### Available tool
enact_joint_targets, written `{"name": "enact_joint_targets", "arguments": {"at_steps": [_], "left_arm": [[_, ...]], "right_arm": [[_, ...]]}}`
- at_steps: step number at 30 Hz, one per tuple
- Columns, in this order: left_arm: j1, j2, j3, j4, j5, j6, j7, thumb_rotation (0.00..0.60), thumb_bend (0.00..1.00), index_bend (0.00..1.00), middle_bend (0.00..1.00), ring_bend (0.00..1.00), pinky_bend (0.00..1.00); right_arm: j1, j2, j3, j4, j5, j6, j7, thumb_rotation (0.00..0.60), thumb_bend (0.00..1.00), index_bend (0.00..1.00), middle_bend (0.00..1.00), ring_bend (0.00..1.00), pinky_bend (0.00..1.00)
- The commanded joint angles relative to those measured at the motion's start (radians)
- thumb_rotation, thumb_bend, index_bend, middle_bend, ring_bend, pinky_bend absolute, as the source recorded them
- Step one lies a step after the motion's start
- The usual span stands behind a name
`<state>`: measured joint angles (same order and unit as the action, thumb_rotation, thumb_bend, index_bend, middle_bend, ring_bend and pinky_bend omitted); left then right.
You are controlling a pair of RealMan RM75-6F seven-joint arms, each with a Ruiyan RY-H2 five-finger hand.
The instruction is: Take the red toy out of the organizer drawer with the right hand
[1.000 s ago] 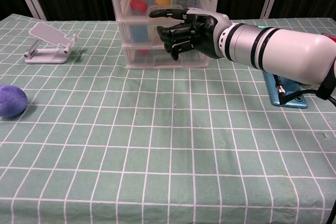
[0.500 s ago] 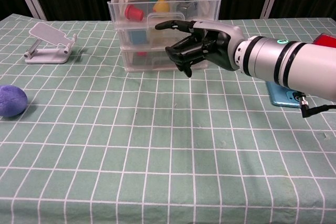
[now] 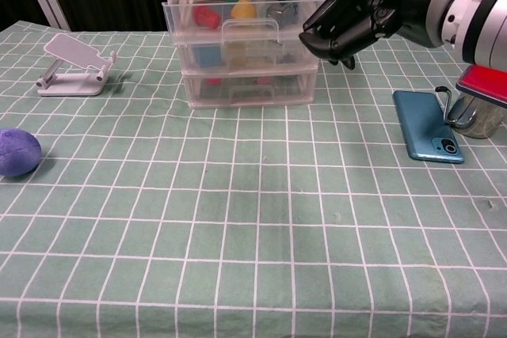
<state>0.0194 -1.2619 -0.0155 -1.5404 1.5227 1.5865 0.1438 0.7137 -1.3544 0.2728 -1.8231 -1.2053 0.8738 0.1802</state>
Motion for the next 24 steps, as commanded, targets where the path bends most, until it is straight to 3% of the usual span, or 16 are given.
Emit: {"name": "enact_joint_targets", "arguments": {"at_steps": [1,12,17,24], "left_arm": [[0.0,0.0,0.0,-0.001,-0.003,-0.003,0.003,0.6,0.0,0.28,0.19,0.14,0.21],[0.004,0.003,0.001,-0.005,-0.011,-0.005,0.007,0.6,0.0,0.28,0.19,0.14,0.21],[0.006,0.001,0.002,-0.003,-0.012,-0.005,0.004,0.6,0.0,0.28,0.19,0.14,0.21],[0.004,-0.004,0.001,0.005,-0.016,-0.011,-0.001,0.6,0.0,0.28,0.19,0.14,0.21]], "right_arm": [[0.053,0.027,0.032,0.0,0.133,-0.037,-0.096,0.6,0.46,0.05,0.72,0.64,0.7],[0.17,-0.017,0.037,0.083,0.371,-0.082,-0.225,0.6,0.46,0.13,0.72,0.64,0.71],[0.178,-0.009,0.026,0.075,0.398,-0.076,-0.243,0.6,0.46,0.19,0.73,0.65,0.71],[0.138,0.056,-0.004,-0.02,0.343,-0.066,-0.226,0.6,0.46,0.21,0.73,0.65,0.72]]}}
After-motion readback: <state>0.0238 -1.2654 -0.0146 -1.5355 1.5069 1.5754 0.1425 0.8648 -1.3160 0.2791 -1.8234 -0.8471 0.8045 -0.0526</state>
